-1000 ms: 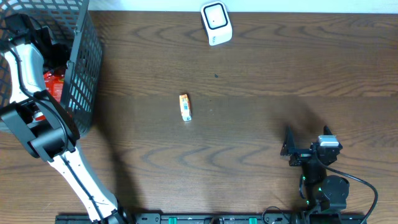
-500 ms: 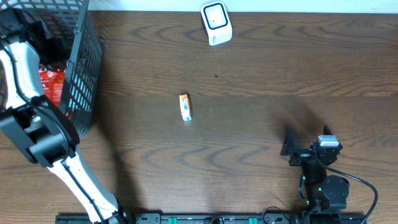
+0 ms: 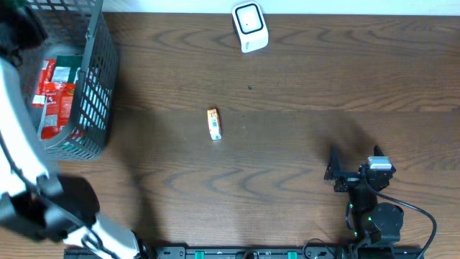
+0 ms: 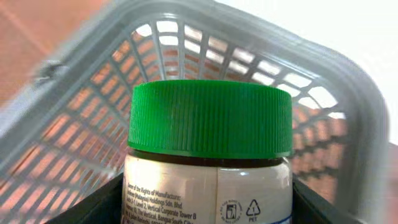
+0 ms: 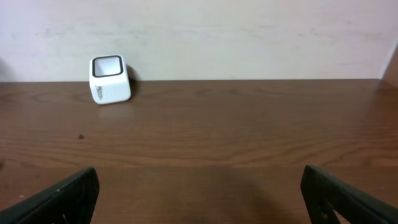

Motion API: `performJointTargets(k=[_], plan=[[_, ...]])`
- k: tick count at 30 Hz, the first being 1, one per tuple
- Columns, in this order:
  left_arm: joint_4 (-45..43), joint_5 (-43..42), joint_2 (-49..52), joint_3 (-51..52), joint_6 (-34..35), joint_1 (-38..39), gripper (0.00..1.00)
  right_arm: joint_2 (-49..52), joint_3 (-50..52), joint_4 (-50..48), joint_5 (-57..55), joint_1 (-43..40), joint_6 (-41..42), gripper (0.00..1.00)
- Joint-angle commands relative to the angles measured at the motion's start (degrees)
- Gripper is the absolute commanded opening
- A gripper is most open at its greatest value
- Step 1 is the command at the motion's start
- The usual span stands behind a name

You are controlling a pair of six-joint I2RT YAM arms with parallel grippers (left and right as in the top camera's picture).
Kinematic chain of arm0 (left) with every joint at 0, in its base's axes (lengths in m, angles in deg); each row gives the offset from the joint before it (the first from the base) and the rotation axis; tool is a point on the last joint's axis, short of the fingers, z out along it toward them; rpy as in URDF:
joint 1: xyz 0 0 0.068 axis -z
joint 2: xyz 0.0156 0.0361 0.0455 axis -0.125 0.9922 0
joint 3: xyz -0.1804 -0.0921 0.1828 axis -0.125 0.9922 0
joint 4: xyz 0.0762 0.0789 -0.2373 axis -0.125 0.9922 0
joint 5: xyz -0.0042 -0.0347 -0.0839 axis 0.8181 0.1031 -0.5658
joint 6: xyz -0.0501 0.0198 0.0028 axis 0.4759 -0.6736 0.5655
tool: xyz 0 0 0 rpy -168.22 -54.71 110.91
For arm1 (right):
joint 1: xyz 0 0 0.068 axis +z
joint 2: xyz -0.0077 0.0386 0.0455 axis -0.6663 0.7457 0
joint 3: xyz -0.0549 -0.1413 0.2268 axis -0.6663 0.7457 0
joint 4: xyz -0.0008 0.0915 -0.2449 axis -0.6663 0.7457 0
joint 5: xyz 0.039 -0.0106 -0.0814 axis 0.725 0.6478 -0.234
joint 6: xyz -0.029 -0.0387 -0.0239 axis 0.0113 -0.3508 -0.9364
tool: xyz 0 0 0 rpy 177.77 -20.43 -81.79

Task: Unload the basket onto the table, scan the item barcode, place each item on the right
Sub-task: 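Lower the left gripper into the basket and grasp the green-lidded jar, then carry the jar out and set it beside the orange pack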

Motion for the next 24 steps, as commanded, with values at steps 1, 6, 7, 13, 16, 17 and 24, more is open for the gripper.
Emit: performJointTargets(k=[1, 6, 7, 13, 16, 17, 24], plan=[[3.7, 0.3, -8.2, -0.5, 4.8, 0.4, 0.61, -0.2, 0.1, 0.2, 0.2, -0.4, -0.2, 0.99], [16.1, 0.3, -16.1, -0.5, 8.6, 4.6, 0.61, -0.2, 0.1, 0.2, 0.2, -0.4, -0.2, 0.99], [18.2, 0.3, -16.9, -0.5, 9.6, 5.8, 0.61, -0.2, 0.1, 0.2, 0.2, -0.4, -0.2, 0.99], [28.8, 0.3, -18.3, 0.6, 12.2, 19.0, 0.61, -0.2, 0.1, 0.2, 0.2, -0.4, -0.2, 0.99], [28.9, 1.6, -18.3, 4.5, 14.1, 26.4, 0.61, -0.2, 0.1, 0.2, 0.2, -0.4, -0.2, 0.99], [28.6, 2.6, -18.2, 6.3, 15.3, 28.9, 0.61, -0.2, 0.1, 0.2, 0.2, -0.4, -0.2, 0.99], [19.6, 3.3, -18.0, 20.5, 22.4, 45.9, 0.61, -0.2, 0.1, 0.2, 0.2, -0.4, -0.2, 0.99]])
